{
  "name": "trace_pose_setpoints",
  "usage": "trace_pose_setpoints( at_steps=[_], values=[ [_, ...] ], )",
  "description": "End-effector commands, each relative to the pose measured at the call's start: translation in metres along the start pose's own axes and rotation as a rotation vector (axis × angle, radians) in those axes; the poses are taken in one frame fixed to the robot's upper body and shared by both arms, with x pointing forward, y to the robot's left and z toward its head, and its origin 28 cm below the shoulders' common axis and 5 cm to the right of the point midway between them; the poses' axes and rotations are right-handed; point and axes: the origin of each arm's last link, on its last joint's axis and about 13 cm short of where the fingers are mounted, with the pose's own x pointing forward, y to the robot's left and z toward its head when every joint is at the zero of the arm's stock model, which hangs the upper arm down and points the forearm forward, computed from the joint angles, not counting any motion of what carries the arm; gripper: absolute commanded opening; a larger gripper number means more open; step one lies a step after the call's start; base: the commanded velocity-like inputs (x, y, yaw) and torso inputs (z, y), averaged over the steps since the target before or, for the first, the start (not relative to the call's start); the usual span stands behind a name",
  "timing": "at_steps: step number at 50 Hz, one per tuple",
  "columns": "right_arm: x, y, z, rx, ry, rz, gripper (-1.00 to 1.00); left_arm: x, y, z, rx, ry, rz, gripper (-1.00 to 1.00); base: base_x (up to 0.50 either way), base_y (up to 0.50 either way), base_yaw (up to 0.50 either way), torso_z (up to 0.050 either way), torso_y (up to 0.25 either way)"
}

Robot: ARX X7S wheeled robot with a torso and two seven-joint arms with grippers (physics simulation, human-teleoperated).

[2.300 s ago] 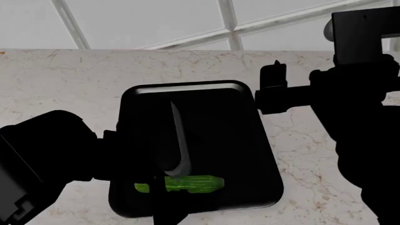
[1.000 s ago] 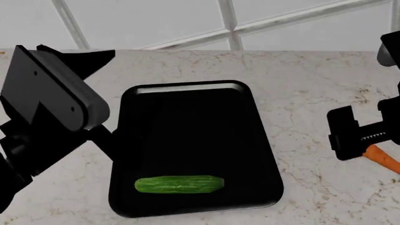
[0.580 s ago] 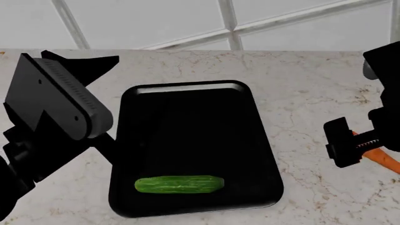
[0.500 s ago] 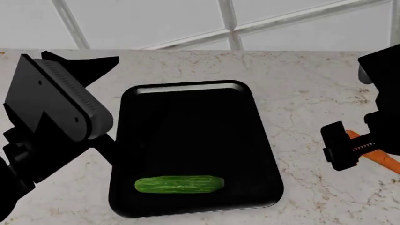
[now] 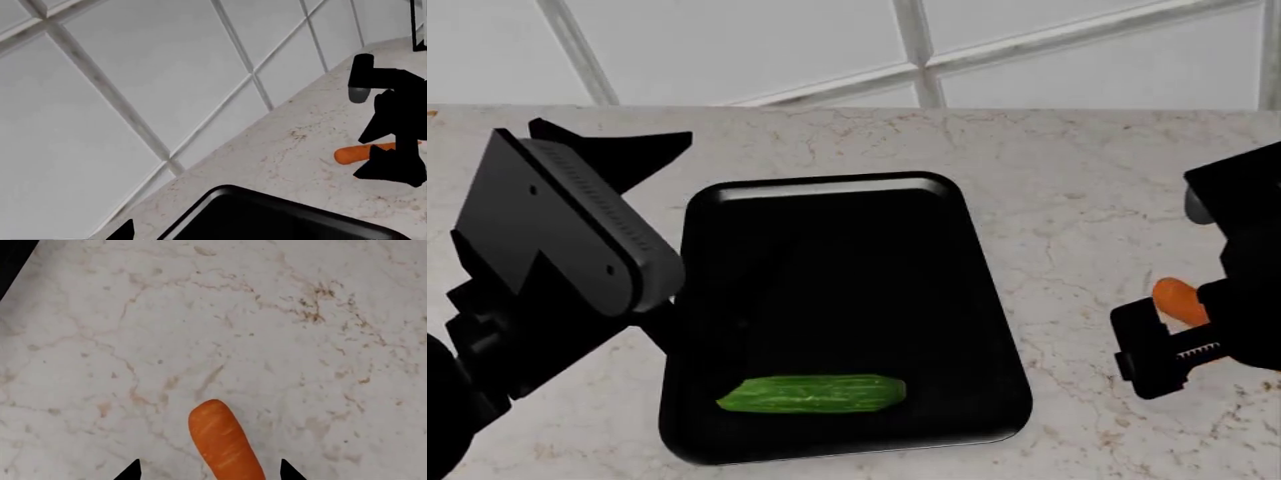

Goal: Place the two vegetables and bowl onto the tray for setting up a vegetable dip station.

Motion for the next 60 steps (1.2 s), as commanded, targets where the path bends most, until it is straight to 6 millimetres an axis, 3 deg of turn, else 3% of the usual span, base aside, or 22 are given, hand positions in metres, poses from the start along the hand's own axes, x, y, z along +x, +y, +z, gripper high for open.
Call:
trace_pose_setpoints(
  at_steps=[1,8,9,22,32,43,50,57,60],
  values=[
    [0.013,-0.002,-0.011,0.0,0.059,-0.048,1.0,0.0,-0.002,-0.001,0.005,0.009,0.0,1.0,0.0,0.0,0.0,0.0,0.0],
    [0.02,-0.001,-0.011,-0.014,0.127,-0.025,1.0,-0.001,-0.001,-0.004,0.002,0.011,0.008,1.0,0.0,0.0,0.0,0.0,0.0],
    [0.021,-0.001,-0.011,-0.018,0.133,-0.022,-1.0,0.0,0.0,-0.004,0.004,0.012,0.011,1.0,0.0,0.0,0.0,-0.01,0.0],
    [0.024,0.008,-0.007,-0.032,0.211,0.037,-1.0,-0.003,0.0,-0.004,-0.009,0.01,0.024,1.0,0.0,0.0,0.0,-0.002,0.0],
    [-0.013,0.035,0.046,-0.066,0.109,0.089,-1.0,-0.005,0.013,0.007,-0.091,-0.01,0.175,1.0,0.0,0.0,0.0,-0.001,0.0],
    [-0.042,0.045,0.083,0.014,0.013,0.057,-1.0,-0.012,0.012,0.01,-0.101,-0.026,0.185,1.0,0.0,0.0,0.0,0.0,0.0],
    [-0.052,0.046,0.096,0.052,-0.025,0.033,-1.0,-0.016,0.013,0.008,-0.115,-0.031,0.192,1.0,0.0,0.0,0.0,0.0,0.0],
    [-0.058,0.065,0.119,0.127,-0.092,0.103,-1.0,-0.018,0.015,0.006,-0.137,-0.038,0.206,1.0,0.0,0.0,0.0,0.0,0.0],
    [-0.055,0.072,0.127,0.133,-0.019,0.041,-1.0,-0.019,0.016,0.005,-0.146,-0.042,0.209,1.0,0.0,0.0,0.0,0.0,0.0]
  ],
)
